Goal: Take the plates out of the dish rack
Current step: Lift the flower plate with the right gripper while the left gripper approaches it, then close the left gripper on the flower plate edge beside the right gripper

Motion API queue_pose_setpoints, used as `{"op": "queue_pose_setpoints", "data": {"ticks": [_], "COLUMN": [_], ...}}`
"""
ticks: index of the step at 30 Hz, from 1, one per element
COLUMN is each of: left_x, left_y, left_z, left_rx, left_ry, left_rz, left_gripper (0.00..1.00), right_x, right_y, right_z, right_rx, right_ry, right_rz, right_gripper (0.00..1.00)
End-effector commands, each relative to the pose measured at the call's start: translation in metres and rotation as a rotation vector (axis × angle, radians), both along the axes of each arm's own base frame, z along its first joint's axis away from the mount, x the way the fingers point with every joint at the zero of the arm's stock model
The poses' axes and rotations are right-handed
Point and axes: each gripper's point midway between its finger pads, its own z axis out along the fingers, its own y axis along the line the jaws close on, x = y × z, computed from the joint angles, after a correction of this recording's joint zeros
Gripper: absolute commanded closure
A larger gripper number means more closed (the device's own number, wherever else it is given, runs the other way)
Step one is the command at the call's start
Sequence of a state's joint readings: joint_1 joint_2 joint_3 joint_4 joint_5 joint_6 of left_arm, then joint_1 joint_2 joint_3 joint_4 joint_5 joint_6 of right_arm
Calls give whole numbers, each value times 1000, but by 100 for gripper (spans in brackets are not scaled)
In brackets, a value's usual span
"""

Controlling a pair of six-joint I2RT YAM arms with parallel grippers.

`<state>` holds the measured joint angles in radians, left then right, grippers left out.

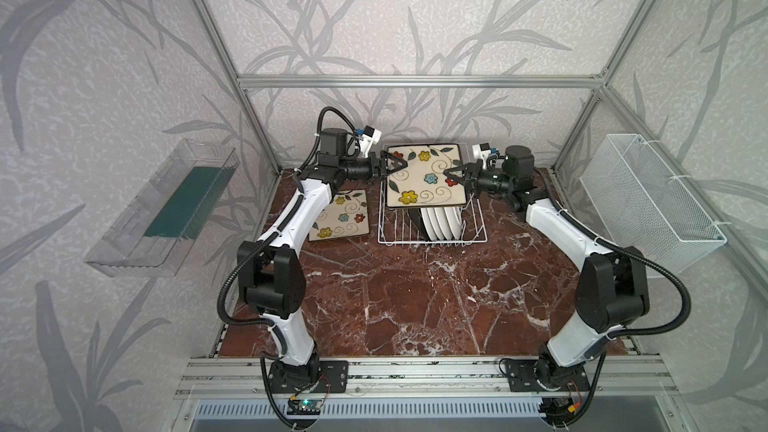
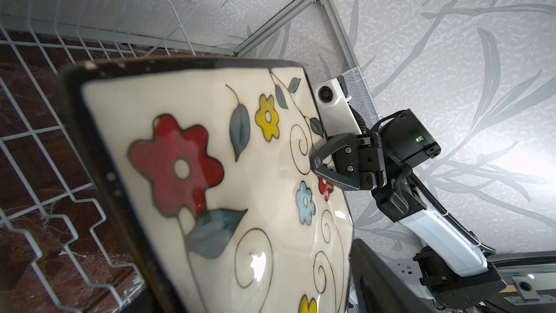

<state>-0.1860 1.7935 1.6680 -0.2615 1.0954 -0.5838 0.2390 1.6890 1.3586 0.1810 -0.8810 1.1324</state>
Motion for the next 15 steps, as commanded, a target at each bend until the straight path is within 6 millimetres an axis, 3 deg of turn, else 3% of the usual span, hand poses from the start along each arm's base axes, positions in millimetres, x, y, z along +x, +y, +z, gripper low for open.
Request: {"op": "queue_pose_setpoints", "data": {"ticks": [1,8,15], "left_x": [-7,-7,-12], "left_y": [-9,-13,-15], "left_z": [9,13,20], "left_rx": [-37,-81,-123], "left_ry": [-6,1,-11], "left_rz": [-59,-73,-111], "left_gripper": [30,39,34], "right_x": [-8,-9,-7], "right_y": [4,5,4], "right_z": [68,68,74], "right_rx": [53,60,90], "right_ry": [-239,-288,-336], "right_rz": [49,42,23], "right_gripper": [100,100,100]}}
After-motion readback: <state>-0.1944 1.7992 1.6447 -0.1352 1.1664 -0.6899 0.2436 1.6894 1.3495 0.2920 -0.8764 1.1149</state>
